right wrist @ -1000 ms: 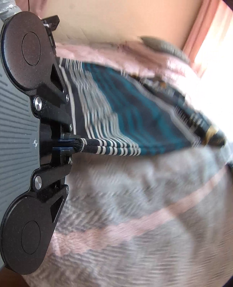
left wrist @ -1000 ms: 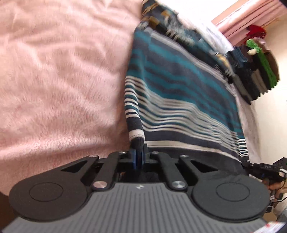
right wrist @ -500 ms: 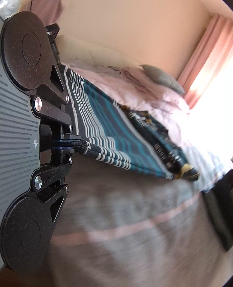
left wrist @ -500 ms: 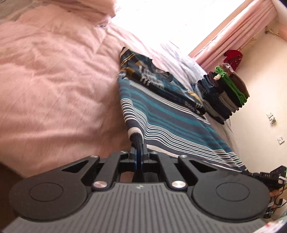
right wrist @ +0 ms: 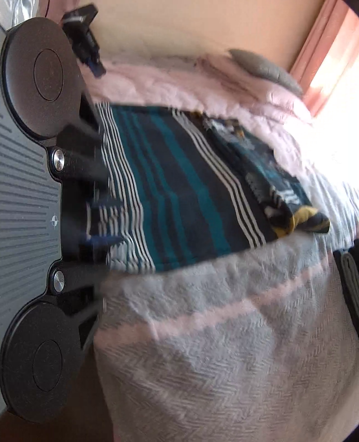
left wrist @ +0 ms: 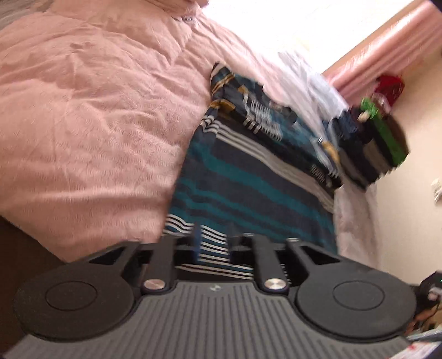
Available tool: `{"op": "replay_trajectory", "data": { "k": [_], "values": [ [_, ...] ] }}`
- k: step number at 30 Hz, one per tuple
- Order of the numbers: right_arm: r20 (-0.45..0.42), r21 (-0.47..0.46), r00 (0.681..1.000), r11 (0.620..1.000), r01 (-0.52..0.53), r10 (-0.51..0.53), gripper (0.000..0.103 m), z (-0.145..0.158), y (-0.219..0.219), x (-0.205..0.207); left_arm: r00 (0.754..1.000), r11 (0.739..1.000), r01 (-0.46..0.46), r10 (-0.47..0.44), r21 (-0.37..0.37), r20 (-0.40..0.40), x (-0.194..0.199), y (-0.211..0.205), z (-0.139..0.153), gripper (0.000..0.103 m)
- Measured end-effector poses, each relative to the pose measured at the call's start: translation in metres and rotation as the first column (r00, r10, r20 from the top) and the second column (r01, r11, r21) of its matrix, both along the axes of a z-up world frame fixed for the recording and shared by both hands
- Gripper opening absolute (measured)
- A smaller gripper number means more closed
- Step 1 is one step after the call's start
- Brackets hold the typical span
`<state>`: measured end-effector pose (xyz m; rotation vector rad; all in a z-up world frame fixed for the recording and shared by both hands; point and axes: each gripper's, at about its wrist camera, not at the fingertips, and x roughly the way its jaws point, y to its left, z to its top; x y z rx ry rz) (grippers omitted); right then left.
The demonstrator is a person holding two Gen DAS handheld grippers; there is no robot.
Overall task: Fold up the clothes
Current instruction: 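Lift the hem with both grippers and fold it toward the collar, then lower the folded hem onto the sweater and open the left gripper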
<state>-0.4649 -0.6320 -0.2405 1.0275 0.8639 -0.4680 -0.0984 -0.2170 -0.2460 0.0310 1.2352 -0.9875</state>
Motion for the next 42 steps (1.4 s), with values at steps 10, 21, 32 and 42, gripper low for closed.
{"op": "replay_trajectory", "data": {
  "k": [10,21,32,42],
  "values": [
    [-0.069,-0.088,0.993,0.991,-0.101,0.095,0.053,-0.083,-0.002,-0.001,0.991,0.979,0.133,-0.131,0.151,-0.026,-0.008,-0.001,-0.083,0.044],
    [0.090,-0.018,0.989,0.993,-0.119,0.120,0.049,-0.134,0.033,-0.034,0.983,0.983,0.182,-0.182,0.029,-0.012,-0.030,0.015,-0.127,0.057],
    [0.211,0.093,0.963,0.978,-0.189,0.166,0.000,-0.031,-0.003,-0.018,0.982,0.986,0.157,-0.162,-0.062,-0.095,-0.020,0.019,-0.055,0.005],
    [0.379,-0.203,0.923,0.968,0.146,-0.060,0.004,0.086,-0.159,0.196,0.997,0.922,-0.007,-0.021,-0.386,-0.068,0.125,-0.177,0.060,0.007]
  ]
}}
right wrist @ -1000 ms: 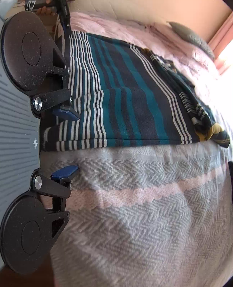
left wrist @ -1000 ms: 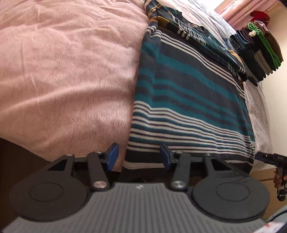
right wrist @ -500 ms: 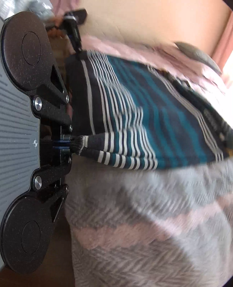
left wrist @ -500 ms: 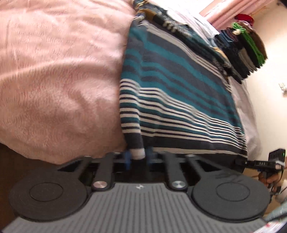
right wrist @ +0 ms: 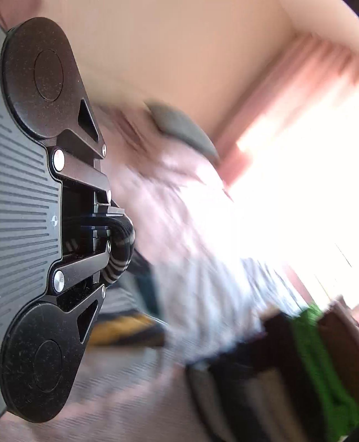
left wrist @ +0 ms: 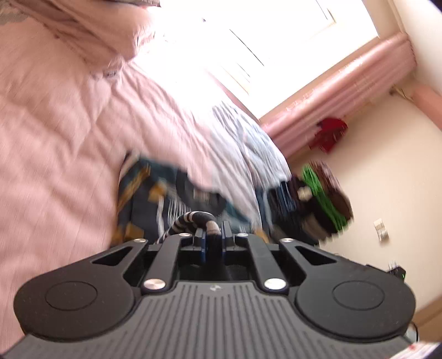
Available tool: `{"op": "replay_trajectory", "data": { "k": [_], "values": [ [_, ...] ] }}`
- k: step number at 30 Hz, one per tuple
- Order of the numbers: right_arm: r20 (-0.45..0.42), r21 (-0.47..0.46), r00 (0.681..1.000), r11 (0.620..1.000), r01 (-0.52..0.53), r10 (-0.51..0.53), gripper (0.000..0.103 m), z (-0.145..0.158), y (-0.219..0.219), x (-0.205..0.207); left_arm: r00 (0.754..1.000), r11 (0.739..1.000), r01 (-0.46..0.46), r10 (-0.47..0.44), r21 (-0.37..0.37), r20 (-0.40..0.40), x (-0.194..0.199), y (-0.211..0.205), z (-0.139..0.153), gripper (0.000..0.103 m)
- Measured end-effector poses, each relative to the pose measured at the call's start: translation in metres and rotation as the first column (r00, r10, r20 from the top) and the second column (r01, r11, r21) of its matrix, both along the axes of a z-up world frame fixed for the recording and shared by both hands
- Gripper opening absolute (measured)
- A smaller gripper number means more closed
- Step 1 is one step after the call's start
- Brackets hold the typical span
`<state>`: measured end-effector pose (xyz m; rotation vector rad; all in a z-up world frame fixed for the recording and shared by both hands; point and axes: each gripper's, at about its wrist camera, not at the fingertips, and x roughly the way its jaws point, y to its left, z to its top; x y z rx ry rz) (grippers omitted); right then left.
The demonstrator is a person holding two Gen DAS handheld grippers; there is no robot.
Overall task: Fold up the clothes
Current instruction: 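Lower the folded hem onto the sweater and open the left gripper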
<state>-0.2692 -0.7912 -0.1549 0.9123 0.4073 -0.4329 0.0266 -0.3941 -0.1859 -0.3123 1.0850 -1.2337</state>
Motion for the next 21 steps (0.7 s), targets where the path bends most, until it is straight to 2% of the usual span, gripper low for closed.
{"op": "replay_trajectory", "data": {
  "k": [2,3,4,6,8,10,12,15,18,21],
  "values": [
    [-0.047,-0.039,0.994,0.995,0.096,-0.098,0.015,-0.002,-0.027,0.033,0.998,0.999,-0.050,0.050,0.014,0.031,0.035,-0.055,0.005,0.025],
    [-0.062,-0.047,0.991,0.992,0.116,-0.119,0.029,-0.005,-0.035,0.041,0.997,0.997,-0.066,0.064,0.046,0.045,0.050,-0.079,0.004,0.033],
    [-0.080,-0.051,0.988,0.991,0.125,-0.129,0.038,-0.010,-0.040,0.046,0.996,0.994,-0.072,0.067,0.080,0.064,0.063,-0.098,-0.001,0.033],
    [-0.123,-0.057,0.986,0.992,0.109,-0.116,0.039,-0.025,-0.043,0.053,0.993,0.985,-0.055,0.038,0.163,0.110,0.080,-0.124,-0.015,0.035],
    [-0.225,-0.064,0.970,0.995,0.078,-0.090,0.040,-0.049,-0.045,0.057,0.987,0.968,-0.025,-0.016,0.249,0.159,0.085,-0.138,-0.035,0.037],
    [-0.321,-0.065,0.945,0.997,0.046,-0.064,0.040,-0.073,-0.047,0.065,0.983,0.945,0.008,-0.067,0.326,0.170,0.084,-0.147,-0.059,0.043],
    [-0.379,-0.077,0.924,0.997,0.010,-0.039,0.040,-0.096,-0.047,0.071,0.979,0.921,0.033,-0.107,0.388,0.171,0.078,-0.151,-0.090,0.043],
    [-0.440,-0.107,0.898,0.994,-0.032,-0.018,0.040,-0.125,-0.058,0.087,0.971,0.894,0.038,-0.139,0.446,0.196,0.075,-0.167,-0.118,0.043],
    [-0.493,-0.142,0.870,0.988,-0.056,-0.022,0.040,-0.145,-0.071,0.102,0.944,0.877,0.016,-0.172,0.480,0.283,0.069,-0.187,-0.134,0.045],
    [-0.502,-0.181,0.864,0.981,-0.072,-0.029,0.040,-0.161,-0.083,0.112,0.913,0.865,0.018,-0.218,0.501,0.344,0.066,-0.209,-0.144,0.047]
  ]
}}
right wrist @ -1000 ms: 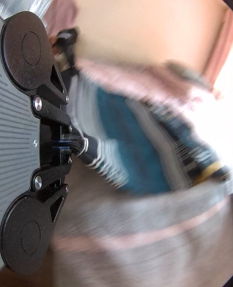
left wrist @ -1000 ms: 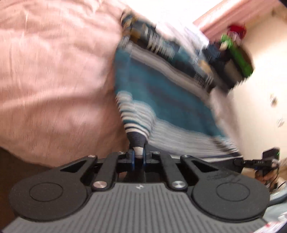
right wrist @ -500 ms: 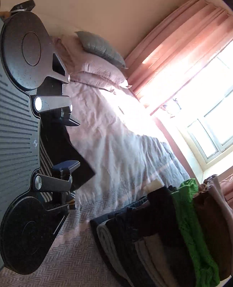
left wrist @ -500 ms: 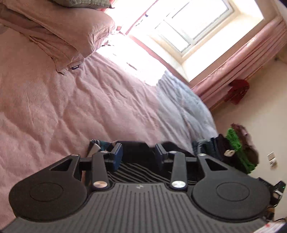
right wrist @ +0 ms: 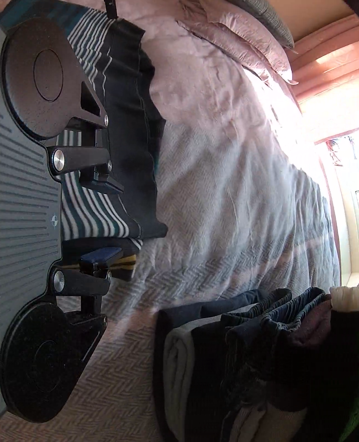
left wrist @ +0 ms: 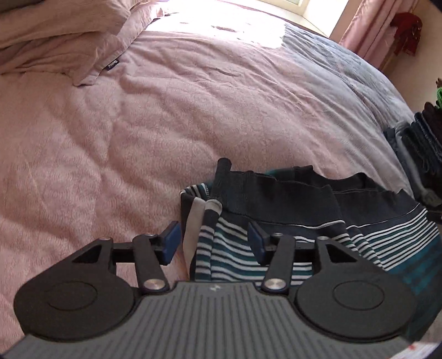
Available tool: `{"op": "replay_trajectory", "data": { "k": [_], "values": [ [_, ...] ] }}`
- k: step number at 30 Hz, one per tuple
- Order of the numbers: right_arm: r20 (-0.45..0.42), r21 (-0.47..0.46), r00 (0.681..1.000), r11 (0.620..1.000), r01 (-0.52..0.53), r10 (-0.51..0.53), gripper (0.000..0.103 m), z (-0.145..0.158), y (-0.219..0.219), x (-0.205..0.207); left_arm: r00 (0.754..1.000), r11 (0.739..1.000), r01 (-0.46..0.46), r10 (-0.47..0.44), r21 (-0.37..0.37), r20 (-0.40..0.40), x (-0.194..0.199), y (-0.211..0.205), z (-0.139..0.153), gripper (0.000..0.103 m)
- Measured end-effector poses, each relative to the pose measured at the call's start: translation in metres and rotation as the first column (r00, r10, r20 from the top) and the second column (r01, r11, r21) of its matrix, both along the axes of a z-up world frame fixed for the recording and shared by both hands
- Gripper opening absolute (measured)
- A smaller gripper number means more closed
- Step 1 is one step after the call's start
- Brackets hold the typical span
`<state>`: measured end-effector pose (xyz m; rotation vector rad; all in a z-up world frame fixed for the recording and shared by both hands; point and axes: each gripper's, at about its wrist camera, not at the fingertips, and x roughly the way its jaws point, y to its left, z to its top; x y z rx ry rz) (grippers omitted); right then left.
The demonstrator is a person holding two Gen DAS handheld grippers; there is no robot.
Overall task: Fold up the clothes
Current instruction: 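Lower the folded hem onto the sweater and open the left gripper, then press the folded sweater flat with both open grippers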
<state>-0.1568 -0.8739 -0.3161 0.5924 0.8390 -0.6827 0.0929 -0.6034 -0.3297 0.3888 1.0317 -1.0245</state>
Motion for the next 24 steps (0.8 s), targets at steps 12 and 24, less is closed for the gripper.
{"op": "replay_trajectory", "data": {
  "k": [12,24],
  "values": [
    [0.001,-0.140,0.999,0.989,-0.037,0.038,0.002,-0.011,-0.006,0.006,0.993,1.000,0.003,-0.001,-0.012,0.117,-0.004,-0.021,-0.015,0.012],
    [-0.008,-0.127,0.997,0.989,-0.075,0.074,0.034,0.044,0.081,-0.013,0.982,0.995,-0.100,0.094,0.029,0.162,-0.054,0.011,0.044,0.042]
  ]
}}
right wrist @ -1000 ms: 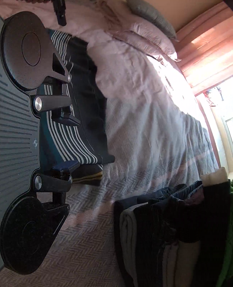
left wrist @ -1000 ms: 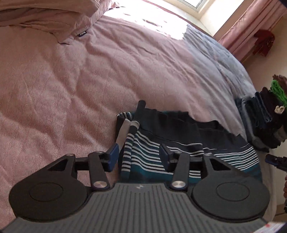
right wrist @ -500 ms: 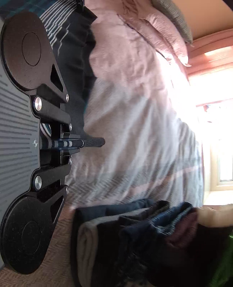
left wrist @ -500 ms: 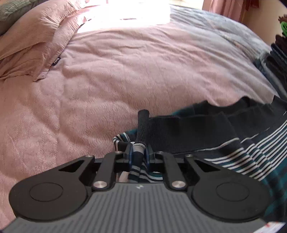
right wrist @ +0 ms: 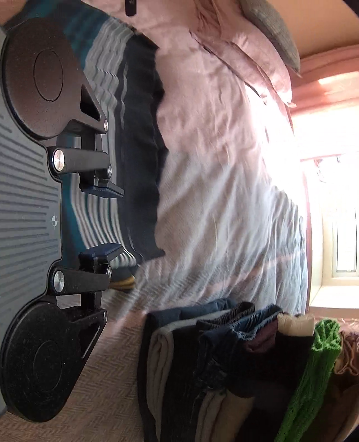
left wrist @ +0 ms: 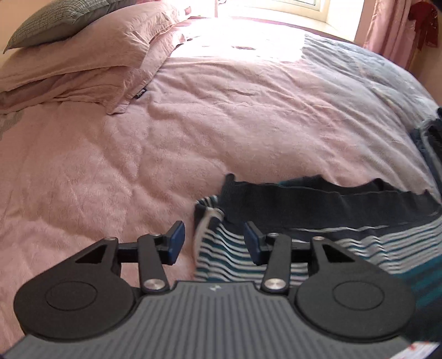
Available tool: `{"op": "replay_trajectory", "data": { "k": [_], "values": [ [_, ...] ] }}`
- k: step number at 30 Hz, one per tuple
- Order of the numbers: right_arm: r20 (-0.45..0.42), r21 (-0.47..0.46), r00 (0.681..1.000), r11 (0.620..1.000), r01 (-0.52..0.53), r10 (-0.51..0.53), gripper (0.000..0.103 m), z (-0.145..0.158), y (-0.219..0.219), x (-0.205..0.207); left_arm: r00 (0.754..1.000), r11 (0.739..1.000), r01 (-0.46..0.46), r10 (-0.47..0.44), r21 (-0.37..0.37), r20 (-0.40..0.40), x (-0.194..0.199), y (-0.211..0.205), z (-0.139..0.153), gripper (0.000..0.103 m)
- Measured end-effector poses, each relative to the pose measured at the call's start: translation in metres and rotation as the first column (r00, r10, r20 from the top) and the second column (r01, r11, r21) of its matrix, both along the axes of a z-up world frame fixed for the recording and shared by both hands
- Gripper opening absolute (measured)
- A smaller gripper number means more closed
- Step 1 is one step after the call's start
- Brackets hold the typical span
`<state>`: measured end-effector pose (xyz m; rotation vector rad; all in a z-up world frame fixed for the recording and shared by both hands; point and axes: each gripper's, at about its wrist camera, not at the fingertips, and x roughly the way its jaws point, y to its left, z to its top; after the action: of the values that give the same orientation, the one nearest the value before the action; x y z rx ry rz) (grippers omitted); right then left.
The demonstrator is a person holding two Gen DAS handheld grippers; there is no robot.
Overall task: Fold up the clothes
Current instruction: 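Press the folded sweater flat with both open grippers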
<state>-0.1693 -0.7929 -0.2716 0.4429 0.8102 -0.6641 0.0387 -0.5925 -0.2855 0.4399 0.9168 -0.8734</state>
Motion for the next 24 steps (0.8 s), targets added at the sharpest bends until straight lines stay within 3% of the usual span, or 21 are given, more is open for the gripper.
{"op": "replay_trajectory", "data": {
  "k": [2,4,6,7,8,10,13,14,16,24],
  "values": [
    [-0.030,0.020,0.996,0.996,-0.089,0.090,0.034,-0.003,0.028,-0.004,0.998,0.999,0.051,-0.051,0.003,-0.037,-0.026,0.014,0.007,0.042],
    [-0.122,0.024,0.981,0.988,-0.152,0.154,0.034,-0.021,0.045,-0.004,0.993,0.994,0.105,-0.102,0.039,-0.064,-0.048,0.023,-0.001,0.042],
    [-0.260,0.010,0.953,0.987,-0.159,0.157,0.033,-0.052,0.045,-0.010,0.991,0.981,0.114,-0.102,0.155,-0.082,-0.062,0.027,-0.027,0.041],
    [-0.248,0.048,0.957,0.988,-0.144,0.151,0.033,-0.057,0.041,-0.015,0.994,0.971,0.090,-0.074,0.223,-0.076,-0.063,0.029,-0.040,0.041],
    [-0.219,0.077,0.967,0.991,-0.113,0.127,0.033,-0.055,0.036,-0.019,0.995,0.967,0.070,-0.050,0.244,-0.088,-0.061,0.032,-0.046,0.041],
    [-0.208,0.095,0.972,0.991,-0.090,0.108,0.033,-0.045,0.032,-0.017,0.994,0.968,0.033,-0.007,0.247,-0.106,-0.059,0.031,-0.039,0.040],
    [-0.224,0.110,0.972,0.993,-0.051,0.075,0.036,-0.031,0.032,-0.016,0.998,0.960,0.029,-0.011,0.277,-0.067,-0.064,0.021,-0.021,0.037],
    [-0.213,0.122,0.975,0.992,-0.035,0.061,0.037,-0.026,0.032,-0.016,0.998,0.959,0.030,-0.011,0.283,-0.066,-0.065,0.020,-0.015,0.037],
    [-0.174,0.160,0.984,0.987,-0.008,0.036,0.051,-0.016,0.032,-0.022,0.997,0.961,0.031,-0.011,0.275,-0.072,-0.069,0.018,-0.003,0.038],
    [-0.097,0.197,0.995,0.979,0.058,-0.039,0.058,0.008,0.031,-0.042,0.996,0.963,0.056,-0.034,0.264,-0.085,-0.083,0.009,0.023,0.039]
  ]
}}
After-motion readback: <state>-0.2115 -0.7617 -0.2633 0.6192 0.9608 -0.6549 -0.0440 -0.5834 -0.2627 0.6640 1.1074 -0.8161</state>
